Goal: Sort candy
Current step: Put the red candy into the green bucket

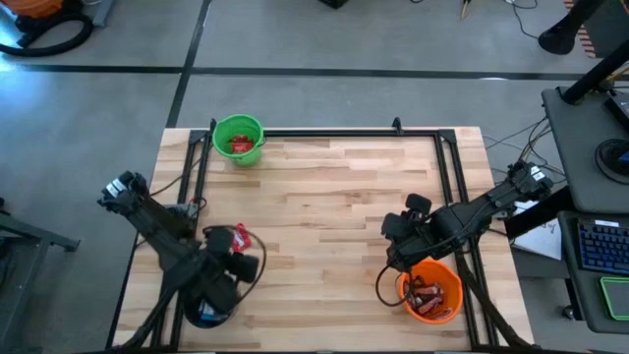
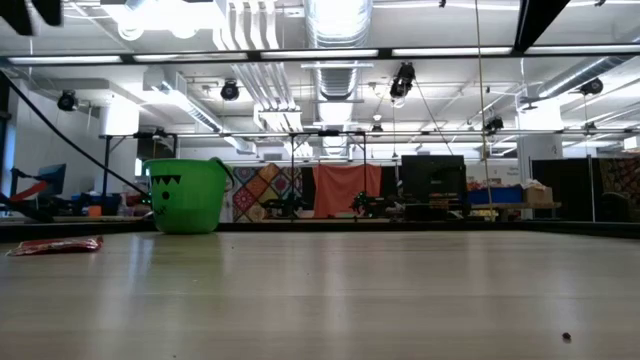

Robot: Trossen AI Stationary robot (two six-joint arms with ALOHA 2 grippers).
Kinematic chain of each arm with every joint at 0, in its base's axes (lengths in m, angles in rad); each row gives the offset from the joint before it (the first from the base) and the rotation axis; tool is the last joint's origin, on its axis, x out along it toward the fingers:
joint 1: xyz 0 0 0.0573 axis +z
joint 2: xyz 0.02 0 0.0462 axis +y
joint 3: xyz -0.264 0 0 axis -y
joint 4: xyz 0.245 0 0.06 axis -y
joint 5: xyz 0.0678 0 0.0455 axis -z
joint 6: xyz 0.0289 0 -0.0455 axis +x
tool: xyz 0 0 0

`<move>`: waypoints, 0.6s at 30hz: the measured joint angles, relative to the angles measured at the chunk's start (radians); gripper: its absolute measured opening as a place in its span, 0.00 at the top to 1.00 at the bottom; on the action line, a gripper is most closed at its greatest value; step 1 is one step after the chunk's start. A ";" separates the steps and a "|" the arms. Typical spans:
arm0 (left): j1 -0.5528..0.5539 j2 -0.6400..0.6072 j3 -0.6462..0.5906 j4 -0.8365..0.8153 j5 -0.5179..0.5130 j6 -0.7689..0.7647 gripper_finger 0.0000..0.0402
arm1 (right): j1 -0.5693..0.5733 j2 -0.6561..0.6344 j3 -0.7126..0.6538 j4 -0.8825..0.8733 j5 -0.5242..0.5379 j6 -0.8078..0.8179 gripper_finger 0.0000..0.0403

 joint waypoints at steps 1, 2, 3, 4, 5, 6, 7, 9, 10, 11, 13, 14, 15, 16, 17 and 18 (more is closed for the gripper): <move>0.022 -0.004 -0.004 0.000 -0.004 0.025 0.68 | 0.000 0.000 0.000 0.000 0.000 -0.013 0.69; 0.044 -0.007 -0.011 0.000 -0.005 0.048 0.68 | 0.000 0.000 0.000 0.000 0.000 -0.021 0.69; 0.066 -0.010 -0.019 0.000 -0.005 0.073 0.68 | 0.000 0.000 0.000 0.001 0.001 -0.027 0.69; 0.088 -0.012 -0.028 0.000 -0.004 0.095 0.67 | 0.000 0.000 0.000 0.001 0.001 -0.034 0.69; 0.108 -0.015 -0.039 0.000 -0.001 0.114 0.66 | 0.000 0.000 0.000 0.001 0.005 -0.037 0.69; 0.127 -0.018 -0.051 0.000 0.004 0.132 0.66 | 0.000 0.000 0.000 0.001 0.012 -0.043 0.69; 0.145 -0.021 -0.061 0.000 0.006 0.148 0.65 | 0.000 0.000 0.000 0.001 0.020 -0.048 0.69; 0.173 -0.028 -0.081 0.000 0.006 0.175 0.63 | 0.000 0.000 0.000 0.001 0.027 -0.062 0.69; 0.182 -0.031 -0.090 0.000 0.007 0.186 0.61 | -0.001 0.000 0.000 0.001 0.027 -0.069 0.69; 0.189 -0.033 -0.100 0.000 0.014 0.199 0.60 | -0.002 0.000 0.000 0.001 0.027 -0.077 0.69; 0.195 -0.040 -0.126 0.000 0.040 0.212 0.58 | -0.003 0.000 0.000 0.001 0.028 -0.088 0.69; 0.196 -0.046 -0.139 0.000 0.054 0.213 0.57 | -0.006 0.000 0.000 0.002 0.027 -0.089 0.69; 0.196 -0.051 -0.153 0.001 0.064 0.214 0.55 | -0.007 0.000 0.000 0.001 0.028 -0.089 0.69; 0.195 -0.057 -0.168 0.006 0.073 0.214 0.54 | -0.010 0.000 0.000 0.002 0.028 -0.089 0.69; 0.195 -0.064 -0.187 0.018 0.090 0.214 0.53 | -0.012 0.000 0.000 0.002 0.028 -0.089 0.69; 0.195 -0.070 -0.206 0.032 0.106 0.214 0.52 | -0.015 0.000 0.000 0.002 0.029 -0.088 0.69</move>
